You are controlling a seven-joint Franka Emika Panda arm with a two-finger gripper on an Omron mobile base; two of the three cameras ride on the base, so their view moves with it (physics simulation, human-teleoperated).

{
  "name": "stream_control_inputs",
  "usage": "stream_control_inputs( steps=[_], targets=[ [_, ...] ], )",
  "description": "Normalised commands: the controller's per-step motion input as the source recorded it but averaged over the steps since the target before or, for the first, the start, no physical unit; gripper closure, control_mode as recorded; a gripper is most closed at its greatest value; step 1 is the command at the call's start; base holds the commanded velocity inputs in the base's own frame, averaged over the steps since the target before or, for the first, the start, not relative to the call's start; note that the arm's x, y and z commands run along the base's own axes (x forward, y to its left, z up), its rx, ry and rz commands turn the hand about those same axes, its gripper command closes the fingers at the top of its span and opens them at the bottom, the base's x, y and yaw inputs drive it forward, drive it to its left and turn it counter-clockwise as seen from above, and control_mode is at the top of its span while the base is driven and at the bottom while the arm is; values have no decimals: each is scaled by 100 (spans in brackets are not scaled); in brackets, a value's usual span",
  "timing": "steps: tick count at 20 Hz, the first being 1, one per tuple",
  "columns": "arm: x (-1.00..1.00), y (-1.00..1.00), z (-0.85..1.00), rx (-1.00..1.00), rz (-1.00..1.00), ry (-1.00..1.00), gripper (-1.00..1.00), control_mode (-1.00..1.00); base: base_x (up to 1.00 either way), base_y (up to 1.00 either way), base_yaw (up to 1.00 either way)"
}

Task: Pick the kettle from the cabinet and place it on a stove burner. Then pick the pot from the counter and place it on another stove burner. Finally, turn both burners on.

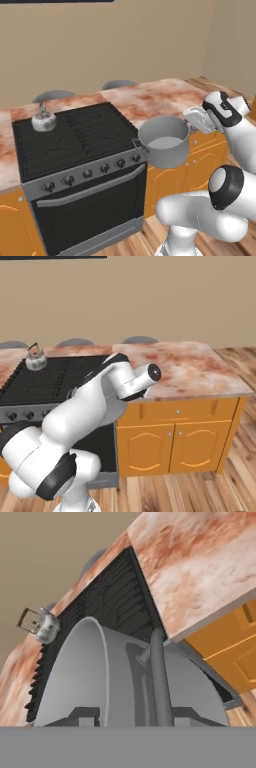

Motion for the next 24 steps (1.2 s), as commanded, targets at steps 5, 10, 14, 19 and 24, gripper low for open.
stream_control_inputs(
  steps=[5, 10, 14, 19, 24],
  targets=[
    [0, 0, 0, 0, 0, 0, 100, 100, 44, 28, -3],
    [0, 0, 0, 0, 0, 0, 100, 100, 46, 4, 0],
    [0, 0, 0, 0, 0, 0, 100, 100, 34, -2, 2],
    [0, 0, 0, 0, 0, 0, 100, 100, -5, -9, 0],
    [0, 0, 0, 0, 0, 0, 100, 100, -19, -19, 0]
  ],
)
